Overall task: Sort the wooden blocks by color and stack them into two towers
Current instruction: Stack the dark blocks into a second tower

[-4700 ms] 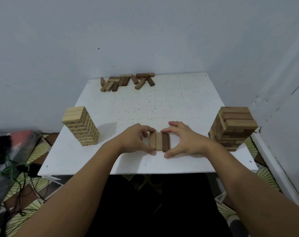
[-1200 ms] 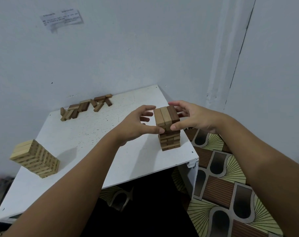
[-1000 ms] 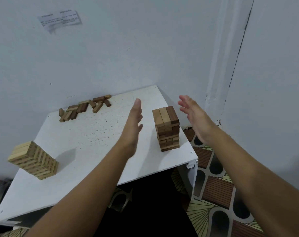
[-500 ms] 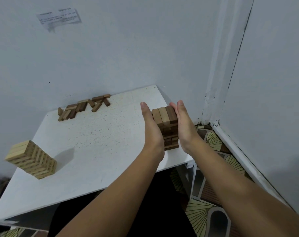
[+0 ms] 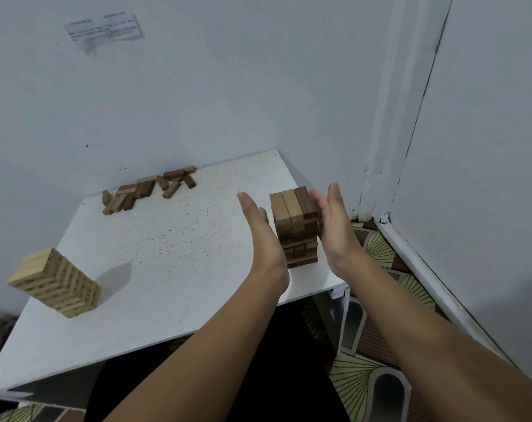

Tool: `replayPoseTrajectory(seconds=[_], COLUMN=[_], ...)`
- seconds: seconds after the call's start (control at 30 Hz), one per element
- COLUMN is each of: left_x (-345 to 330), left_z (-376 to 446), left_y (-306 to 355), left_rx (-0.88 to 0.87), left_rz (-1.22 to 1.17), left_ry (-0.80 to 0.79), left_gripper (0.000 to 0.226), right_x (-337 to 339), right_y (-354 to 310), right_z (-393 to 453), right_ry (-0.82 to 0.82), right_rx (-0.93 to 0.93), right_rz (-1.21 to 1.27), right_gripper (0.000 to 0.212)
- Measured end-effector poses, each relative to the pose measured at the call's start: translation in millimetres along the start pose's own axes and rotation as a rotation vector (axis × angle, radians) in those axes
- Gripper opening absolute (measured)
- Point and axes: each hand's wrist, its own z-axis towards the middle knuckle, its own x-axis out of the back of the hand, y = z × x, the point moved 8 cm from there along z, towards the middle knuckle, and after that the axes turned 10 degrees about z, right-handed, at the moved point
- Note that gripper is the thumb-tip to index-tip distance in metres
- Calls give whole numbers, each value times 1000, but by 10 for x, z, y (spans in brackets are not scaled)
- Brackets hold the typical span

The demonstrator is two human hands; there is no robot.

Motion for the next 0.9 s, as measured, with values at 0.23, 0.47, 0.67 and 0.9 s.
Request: replayPoseTrajectory(seconds=[0.23,0.47,0.67,0.9], left_x=[81,-24,53,130], left_z=[153,123,180,186], left_y=[-301,-299,-375,-526], left_rx=[46,-5,37,60], left_rz=[-48,-5,-27,-30], left_ry=[-5,-75,-27,-27], left_gripper=[149,135,145,147], right_x=[67,42,59,131], right_y=[225,278,278,364], right_z=[-55,-79,-74,-103], right_ry=[38,2,32,54], right_rx=[-52,-58,-50,-64], right_rz=[-20,-17,-23,8], right_gripper=[86,71,86,87])
